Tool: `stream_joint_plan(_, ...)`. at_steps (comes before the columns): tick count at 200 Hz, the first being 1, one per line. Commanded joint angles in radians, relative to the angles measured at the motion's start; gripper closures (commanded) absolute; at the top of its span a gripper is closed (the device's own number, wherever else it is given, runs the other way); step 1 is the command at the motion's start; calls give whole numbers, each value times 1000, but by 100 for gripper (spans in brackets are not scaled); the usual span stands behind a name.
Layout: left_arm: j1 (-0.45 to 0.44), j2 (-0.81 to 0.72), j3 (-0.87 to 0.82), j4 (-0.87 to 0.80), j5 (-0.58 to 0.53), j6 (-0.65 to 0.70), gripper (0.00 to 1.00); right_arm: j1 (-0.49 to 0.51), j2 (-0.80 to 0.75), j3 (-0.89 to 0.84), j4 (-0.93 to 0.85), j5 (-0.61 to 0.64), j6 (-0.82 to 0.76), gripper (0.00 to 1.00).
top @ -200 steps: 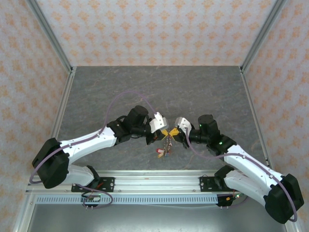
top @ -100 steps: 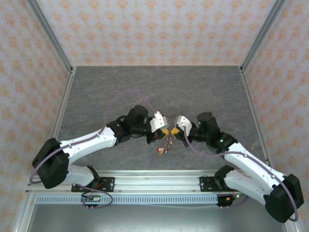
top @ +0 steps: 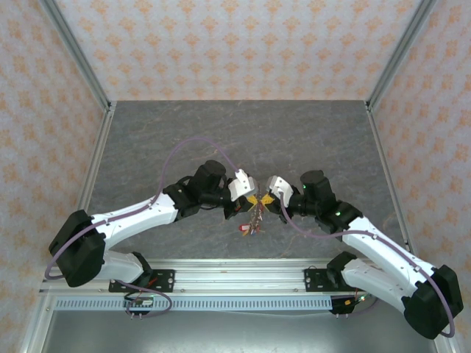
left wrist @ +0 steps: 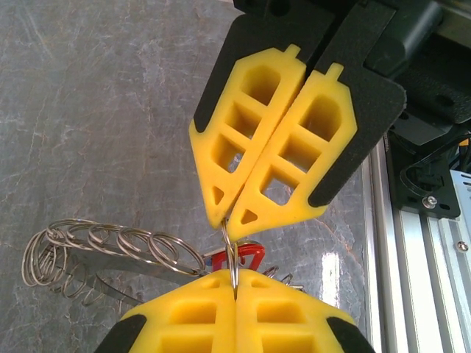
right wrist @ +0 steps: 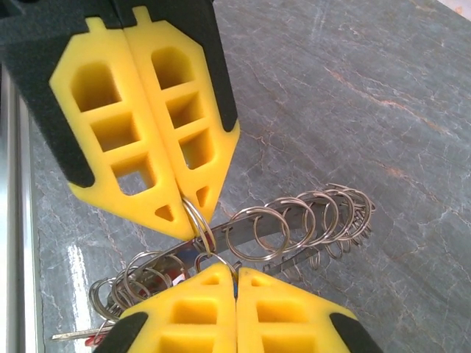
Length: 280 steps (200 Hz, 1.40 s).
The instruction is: Put the keys on the keyring
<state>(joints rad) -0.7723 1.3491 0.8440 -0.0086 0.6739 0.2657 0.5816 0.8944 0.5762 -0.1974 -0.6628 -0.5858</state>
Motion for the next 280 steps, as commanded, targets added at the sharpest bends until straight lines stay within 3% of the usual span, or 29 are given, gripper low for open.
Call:
stream_joint_plan(1, -2, -55, 2, 94, 46, -16, 100, -15, 20, 18, -121, 35, -16, 95)
stream_joint_plan(46, -2, -52, 1, 92, 39, -12, 100, -15, 32, 47, -197, 104, -51, 93)
stream_joint_plan(72, -2, -45, 8, 84, 41, -5, 100, -14, 37, 74, -235, 138, -83, 87)
stream_joint_plan(107, -4, -34, 26, 41, 25, 21, 100, -15, -21, 113, -260, 101, -100, 84)
stream_joint_plan(137, -5, -41, 31, 32, 18, 39, 100, -15, -70, 132, -233, -35, -148, 85)
stream_joint_plan(171, -4, -46, 52, -10, 30, 64, 100, -14, -48, 122, -104, -118, -149, 84)
stream_joint_plan(201, -4, -61, 49, -5, 34, 58, 100, -15, 9, 145, -110, -186, -163, 84)
stream_joint_plan(280, -4, -75, 48, -22, 51, 63, 100, -15, 40, 122, -51, -162, -187, 79)
